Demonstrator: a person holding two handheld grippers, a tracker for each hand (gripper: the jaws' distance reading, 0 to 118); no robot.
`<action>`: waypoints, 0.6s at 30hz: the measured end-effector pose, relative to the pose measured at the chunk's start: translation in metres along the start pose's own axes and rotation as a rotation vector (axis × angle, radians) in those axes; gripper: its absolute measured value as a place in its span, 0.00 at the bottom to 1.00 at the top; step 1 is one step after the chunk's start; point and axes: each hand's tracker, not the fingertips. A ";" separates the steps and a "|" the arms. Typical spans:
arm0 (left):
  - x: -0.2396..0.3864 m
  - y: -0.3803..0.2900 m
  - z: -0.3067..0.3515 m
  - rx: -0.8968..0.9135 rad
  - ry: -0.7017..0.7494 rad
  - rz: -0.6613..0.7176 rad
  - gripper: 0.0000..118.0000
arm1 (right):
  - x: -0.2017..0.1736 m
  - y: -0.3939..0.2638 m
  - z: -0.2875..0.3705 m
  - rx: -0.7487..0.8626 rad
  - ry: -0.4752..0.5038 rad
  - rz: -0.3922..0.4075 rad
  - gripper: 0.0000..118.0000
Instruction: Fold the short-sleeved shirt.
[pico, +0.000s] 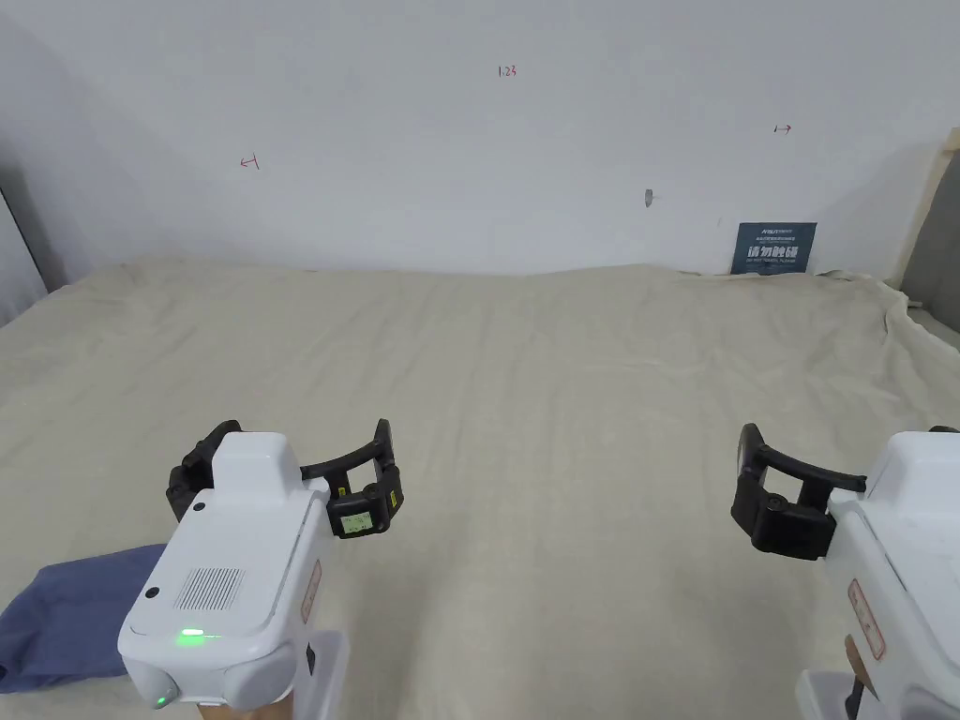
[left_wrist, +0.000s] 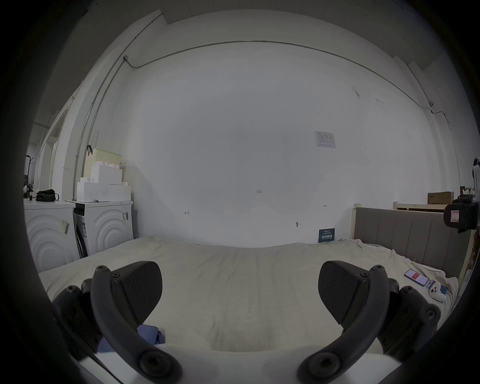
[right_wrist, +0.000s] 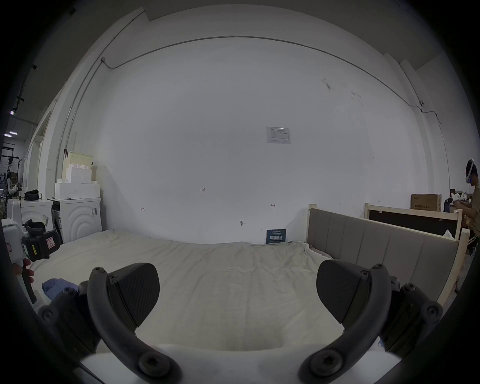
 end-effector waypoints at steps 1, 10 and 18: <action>0.000 0.000 0.000 0.001 0.000 -0.001 1.00 | 0.000 0.000 0.000 0.001 0.000 0.000 1.00; 0.000 0.000 0.000 0.003 -0.003 -0.005 1.00 | -0.002 0.003 0.003 0.003 -0.003 0.002 1.00; 0.001 -0.001 0.001 0.000 -0.004 -0.004 1.00 | -0.008 0.006 0.006 0.005 -0.002 0.002 1.00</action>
